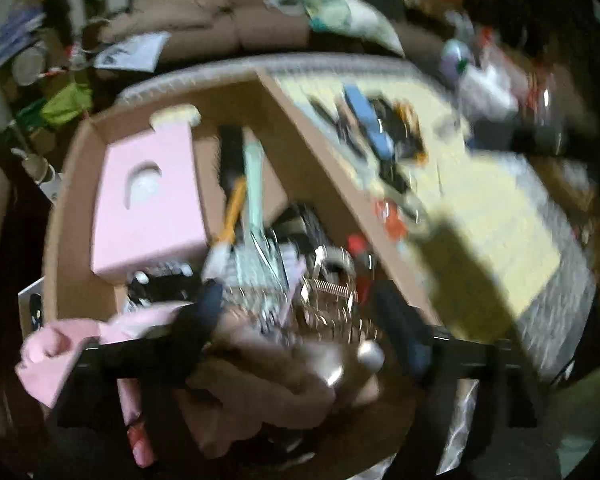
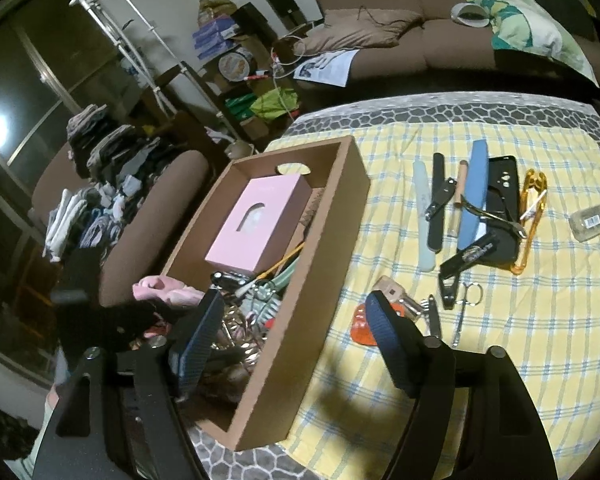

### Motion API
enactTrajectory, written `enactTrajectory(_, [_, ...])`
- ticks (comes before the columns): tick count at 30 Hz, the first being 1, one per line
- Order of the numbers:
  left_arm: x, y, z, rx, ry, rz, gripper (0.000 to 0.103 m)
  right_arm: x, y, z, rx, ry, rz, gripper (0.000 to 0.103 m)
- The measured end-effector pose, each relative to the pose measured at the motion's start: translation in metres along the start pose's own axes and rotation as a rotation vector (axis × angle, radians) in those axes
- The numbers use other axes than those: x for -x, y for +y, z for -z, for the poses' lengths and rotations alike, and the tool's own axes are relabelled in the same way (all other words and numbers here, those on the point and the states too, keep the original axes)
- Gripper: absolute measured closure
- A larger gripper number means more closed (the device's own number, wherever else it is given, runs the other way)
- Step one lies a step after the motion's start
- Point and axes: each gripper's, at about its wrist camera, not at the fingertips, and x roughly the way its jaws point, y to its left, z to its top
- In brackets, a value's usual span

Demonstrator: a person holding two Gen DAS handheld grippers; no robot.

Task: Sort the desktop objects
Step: 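Move both open tools back over the remaining table items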

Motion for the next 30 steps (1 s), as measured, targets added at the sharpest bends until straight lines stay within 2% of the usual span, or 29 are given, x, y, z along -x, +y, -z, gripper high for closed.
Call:
enactTrajectory(2, [0.014,0.009,-0.006,0.073,-0.065,0.053,0.013,0.005,-0.008,0.000,-0.015,-0.010,0.018,0.018])
enactTrajectory(5, [0.027,0.023,-0.012,0.182,-0.140,0.091,0.006,0.013,-0.023,-0.001,-0.048,-0.026,0.043,0.013])
enactTrajectory(8, [0.028,0.033,-0.016,0.254,-0.160,0.099,0.006,0.020,-0.039,0.001,-0.080,-0.040,0.067,0.007])
enactTrajectory(11, [0.025,0.034,-0.019,0.283,-0.161,0.102,0.006,0.025,-0.048,0.002,-0.093,-0.038,0.083,0.006])
enactTrajectory(13, [0.024,0.031,-0.021,0.287,-0.165,0.100,0.006,0.030,-0.053,0.003,-0.095,-0.044,0.088,0.005])
enactTrajectory(16, [0.022,0.018,-0.024,0.271,-0.180,0.096,0.000,0.035,-0.061,0.005,-0.099,-0.048,0.105,0.002])
enactTrajectory(20, [0.018,-0.003,-0.030,0.236,-0.184,0.068,0.000,0.037,-0.073,0.009,-0.117,-0.048,0.131,0.000])
enactTrajectory(30, [-0.002,-0.061,-0.048,0.153,-0.173,0.020,0.000,0.045,-0.098,0.019,-0.090,-0.033,0.264,0.000])
